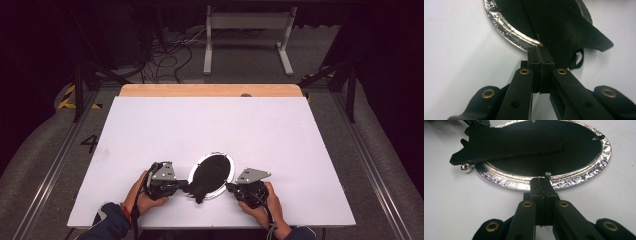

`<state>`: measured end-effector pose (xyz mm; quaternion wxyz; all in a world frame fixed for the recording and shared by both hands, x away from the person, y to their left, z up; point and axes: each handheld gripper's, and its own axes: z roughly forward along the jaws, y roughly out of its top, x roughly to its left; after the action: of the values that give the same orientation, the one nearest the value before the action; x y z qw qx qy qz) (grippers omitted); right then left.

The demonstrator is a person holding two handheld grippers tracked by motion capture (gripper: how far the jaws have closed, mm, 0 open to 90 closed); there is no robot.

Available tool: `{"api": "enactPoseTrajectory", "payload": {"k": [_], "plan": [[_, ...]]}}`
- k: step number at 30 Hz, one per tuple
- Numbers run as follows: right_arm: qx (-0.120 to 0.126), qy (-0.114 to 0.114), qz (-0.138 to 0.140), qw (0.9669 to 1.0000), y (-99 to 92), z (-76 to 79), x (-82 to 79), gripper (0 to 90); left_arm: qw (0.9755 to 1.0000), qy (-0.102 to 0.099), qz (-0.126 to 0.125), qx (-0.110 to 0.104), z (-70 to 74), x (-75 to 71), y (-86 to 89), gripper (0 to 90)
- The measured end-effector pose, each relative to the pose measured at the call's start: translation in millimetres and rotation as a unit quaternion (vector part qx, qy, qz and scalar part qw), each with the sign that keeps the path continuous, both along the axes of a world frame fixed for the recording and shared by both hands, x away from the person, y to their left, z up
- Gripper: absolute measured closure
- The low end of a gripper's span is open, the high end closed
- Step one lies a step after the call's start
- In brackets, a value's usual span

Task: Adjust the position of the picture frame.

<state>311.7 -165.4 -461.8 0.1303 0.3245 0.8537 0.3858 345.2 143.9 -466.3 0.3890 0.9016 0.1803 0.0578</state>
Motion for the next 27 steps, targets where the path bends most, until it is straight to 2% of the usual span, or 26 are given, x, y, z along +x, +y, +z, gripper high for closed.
{"api": "enactPoseTrajectory", "payload": {"k": [3,7,9,13,16,19,27], "plan": [[0.02,0.023,0.008,0.9995,-6.5,-0.2,2.4,90.0,1.0,0.003,-0.004,-0.002,-0.4,-3.0,7.2,88.1],[0.021,0.035,0.013,0.9991,-9.0,0.9,-0.3,90.0,1.0,0.006,-0.003,-0.004,-0.8,-4.5,9.0,88.1],[0.025,0.042,0.032,0.9983,-7.5,1.0,-5.3,90.0,1.0,0.006,-0.004,-0.004,-0.8,-4.2,8.7,88.5],[0.006,0.024,0.046,0.9987,-1.7,1.6,-10.9,90.0,0.9998,0.018,-0.007,-0.009,-0.8,-3.2,8.2,89.9],[0.003,0.017,0.044,0.9989,0.0,1.2,-12.7,90.0,0.9995,0.021,-0.023,-0.01,-0.8,-6.8,2.6,90.0],[0.01,0.027,0.062,0.9976,-1.8,1.5,-15.1,90.0,0.9994,0.011,-0.033,0.002,1.0,-12.3,-4.7,90.0],[-0.006,0.019,0.066,0.9976,-4.8,2.8,-22.2,90.0,0.9987,0.015,-0.049,0.004,1.5,-20.8,-20.4,90.0]]}}
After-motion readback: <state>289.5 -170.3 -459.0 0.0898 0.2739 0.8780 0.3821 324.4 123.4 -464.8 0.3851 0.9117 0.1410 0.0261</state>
